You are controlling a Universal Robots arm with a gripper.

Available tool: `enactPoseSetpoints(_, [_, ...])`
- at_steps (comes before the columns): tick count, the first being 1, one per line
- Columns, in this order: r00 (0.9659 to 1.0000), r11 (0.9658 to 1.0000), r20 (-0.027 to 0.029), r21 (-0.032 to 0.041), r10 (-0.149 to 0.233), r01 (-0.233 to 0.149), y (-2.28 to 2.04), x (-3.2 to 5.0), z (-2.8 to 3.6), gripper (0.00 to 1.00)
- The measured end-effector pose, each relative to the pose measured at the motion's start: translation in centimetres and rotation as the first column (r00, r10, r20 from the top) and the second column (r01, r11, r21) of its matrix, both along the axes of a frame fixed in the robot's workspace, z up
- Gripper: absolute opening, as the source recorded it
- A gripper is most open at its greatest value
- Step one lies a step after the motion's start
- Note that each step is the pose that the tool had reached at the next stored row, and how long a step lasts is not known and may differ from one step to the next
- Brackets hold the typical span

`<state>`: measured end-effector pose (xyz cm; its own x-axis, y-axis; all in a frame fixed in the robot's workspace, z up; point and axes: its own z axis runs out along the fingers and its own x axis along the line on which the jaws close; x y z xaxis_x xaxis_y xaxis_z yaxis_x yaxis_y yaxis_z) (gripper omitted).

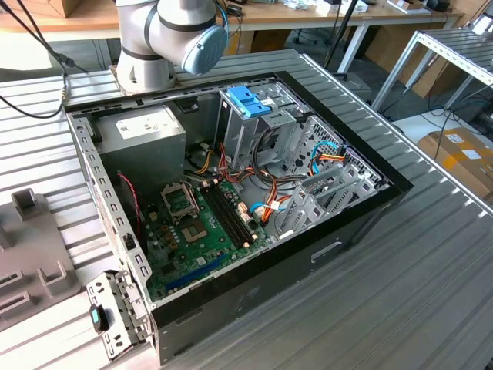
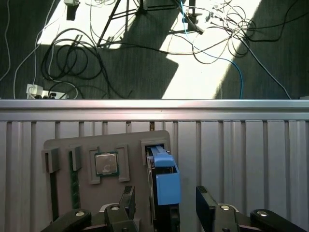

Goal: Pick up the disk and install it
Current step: 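Pick up the disk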

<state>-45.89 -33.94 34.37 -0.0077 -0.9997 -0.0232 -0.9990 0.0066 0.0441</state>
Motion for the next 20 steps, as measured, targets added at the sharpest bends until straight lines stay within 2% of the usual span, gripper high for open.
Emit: enactPoseSetpoints(20, [1.0000,1.0000,0.0000,0.0000,0.000,0.000,0.00,0.00,-0.71,0.62])
